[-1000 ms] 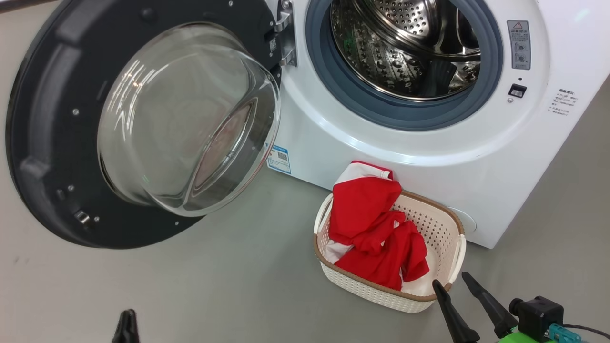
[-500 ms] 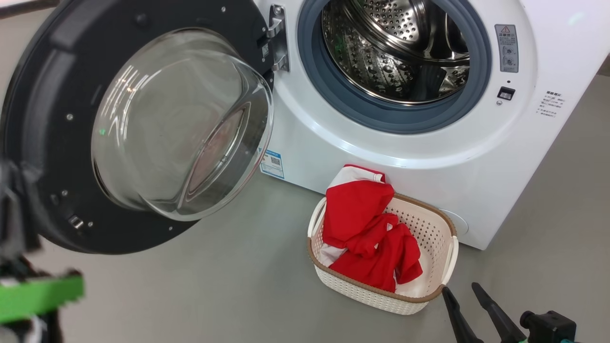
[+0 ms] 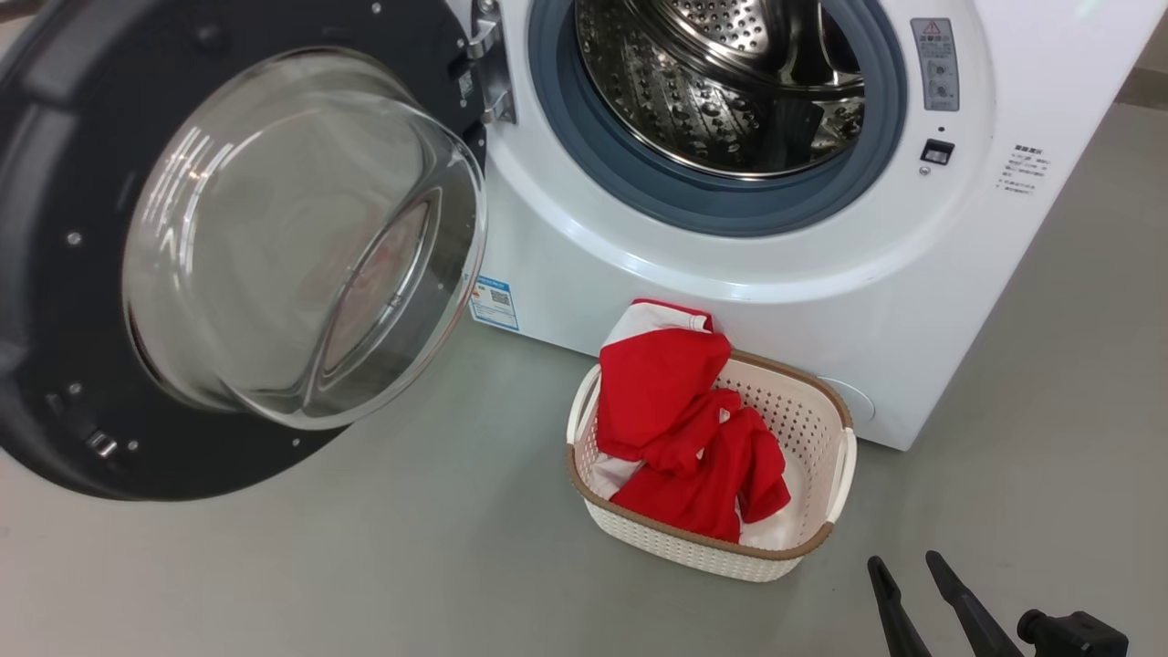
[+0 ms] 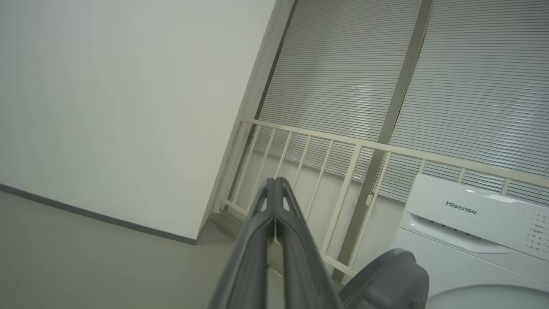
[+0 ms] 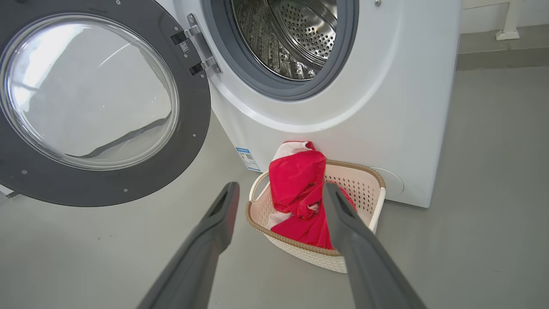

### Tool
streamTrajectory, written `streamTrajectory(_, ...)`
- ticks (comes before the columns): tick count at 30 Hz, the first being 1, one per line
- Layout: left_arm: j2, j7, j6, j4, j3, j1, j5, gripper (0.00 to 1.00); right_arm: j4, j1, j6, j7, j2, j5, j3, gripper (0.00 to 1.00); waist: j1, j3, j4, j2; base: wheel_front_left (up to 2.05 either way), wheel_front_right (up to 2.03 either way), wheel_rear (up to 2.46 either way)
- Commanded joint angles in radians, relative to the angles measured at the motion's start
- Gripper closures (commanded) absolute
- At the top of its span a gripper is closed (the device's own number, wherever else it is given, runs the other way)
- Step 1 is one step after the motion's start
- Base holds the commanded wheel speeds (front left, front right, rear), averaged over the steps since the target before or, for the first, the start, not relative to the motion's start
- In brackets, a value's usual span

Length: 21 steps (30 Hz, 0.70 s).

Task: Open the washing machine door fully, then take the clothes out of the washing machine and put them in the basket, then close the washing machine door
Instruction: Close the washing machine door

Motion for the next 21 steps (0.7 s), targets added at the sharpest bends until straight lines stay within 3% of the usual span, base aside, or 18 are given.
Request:
streamTrajectory(1, 0.082, 0.066, -0.006, 0.099, 0.029, -0.079, -0.079, 1.00, -0.025, -0.027, 0.007, -0.007, -0.013, -0.017, 0.018, 0.00, 0.0000, 0.009, -0.011, 0.0000, 0.00, 0.00, 0.00)
streamTrajectory(3, 0.095, 0.099, -0.006, 0.163, 0.036, -0.107, -0.111, 1.00, -0.026, -0.029, 0.007, -0.007, -0.013, -0.017, 0.019, 0.00, 0.0000, 0.012, -0.014, 0.0000, 0.00, 0.00, 0.00)
streamTrajectory(7, 0.151, 0.262, -0.006, 0.387, 0.013, -0.186, -0.156, 1.00, -0.027, -0.041, 0.007, -0.007, -0.016, -0.019, 0.025, 0.00, 0.0000, 0.027, -0.027, 0.0000, 0.00, 0.00, 0.00)
streamTrajectory(11, 0.177, 0.442, -0.006, 0.504, -0.029, -0.239, -0.205, 1.00, -0.029, -0.054, 0.007, -0.007, -0.019, -0.021, 0.029, 0.00, 0.0000, 0.047, -0.037, 0.0000, 0.00, 0.00, 0.00)
streamTrajectory(16, 0.192, 0.623, -0.006, 0.577, -0.050, -0.268, -0.275, 1.00, -0.028, -0.064, 0.007, -0.007, -0.021, -0.023, 0.029, 0.00, 0.0000, 0.063, -0.044, 0.0000, 0.00, 0.00, 0.00)
streamTrajectory(21, 0.185, 0.759, -0.006, 0.549, -0.092, -0.259, -0.326, 1.00, -0.027, -0.064, 0.007, -0.007, -0.017, -0.024, 0.030, 0.00, 0.0000, 0.067, -0.045, 0.0000, 0.00, 0.00, 0.00)
